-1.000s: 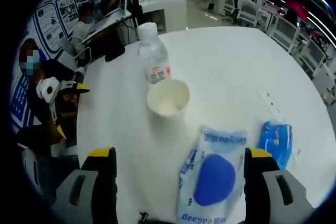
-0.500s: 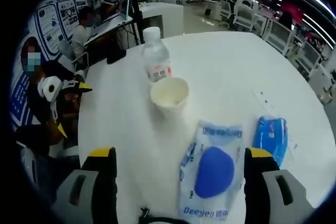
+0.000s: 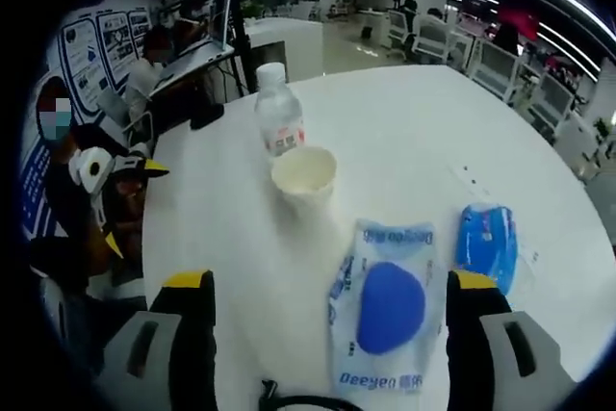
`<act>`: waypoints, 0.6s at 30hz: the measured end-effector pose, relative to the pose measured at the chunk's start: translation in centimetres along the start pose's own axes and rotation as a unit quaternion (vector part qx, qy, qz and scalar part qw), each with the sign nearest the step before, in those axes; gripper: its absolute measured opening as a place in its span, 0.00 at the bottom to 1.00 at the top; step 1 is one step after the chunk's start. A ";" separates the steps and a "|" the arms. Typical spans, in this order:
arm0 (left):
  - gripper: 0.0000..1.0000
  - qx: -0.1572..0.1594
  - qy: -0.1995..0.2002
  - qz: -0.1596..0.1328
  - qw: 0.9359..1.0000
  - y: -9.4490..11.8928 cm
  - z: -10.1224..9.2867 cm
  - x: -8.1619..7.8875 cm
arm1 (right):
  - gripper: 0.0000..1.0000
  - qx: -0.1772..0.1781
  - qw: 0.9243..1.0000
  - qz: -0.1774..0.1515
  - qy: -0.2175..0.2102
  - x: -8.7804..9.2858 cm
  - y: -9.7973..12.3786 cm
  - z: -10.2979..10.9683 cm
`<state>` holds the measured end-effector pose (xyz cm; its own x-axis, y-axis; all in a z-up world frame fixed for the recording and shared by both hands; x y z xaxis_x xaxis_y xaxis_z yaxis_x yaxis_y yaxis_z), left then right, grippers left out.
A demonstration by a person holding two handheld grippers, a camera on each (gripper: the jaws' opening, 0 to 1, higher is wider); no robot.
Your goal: Arrange the tabletop items into an orderly group along one side of the table until the central work area is clear of visible clutter.
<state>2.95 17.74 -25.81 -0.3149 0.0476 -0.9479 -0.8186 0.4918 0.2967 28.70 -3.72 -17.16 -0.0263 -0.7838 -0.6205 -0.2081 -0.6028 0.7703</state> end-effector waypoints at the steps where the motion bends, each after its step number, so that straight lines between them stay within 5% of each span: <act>1: 1.00 0.001 0.000 -0.001 1.000 0.0 0.0 0.0 | 0.97 0.001 1.000 -0.001 -0.002 0.2 0.2 0.4; 18: 1.00 0.003 -0.004 -0.002 1.000 -0.5 -0.5 -0.2 | 0.98 0.010 1.000 0.004 0.003 2.5 0.7 1.5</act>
<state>3.20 16.99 -25.68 -0.3082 0.0530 -0.9498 -0.8171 0.4966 0.2928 27.08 -5.84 -18.41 -0.0226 -0.7892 -0.6137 -0.2274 -0.5937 0.7718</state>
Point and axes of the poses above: the point that each gripper's makers call its tool centre point, and the gripper's own axes: y roughly backward along the fingers, z roughly to its left, x roughly out of its underside, the point moved 6 cm from there along y, roughly backward along the fingers, and after that the axes turned 12 degrees about y, right-handed, at the moved point
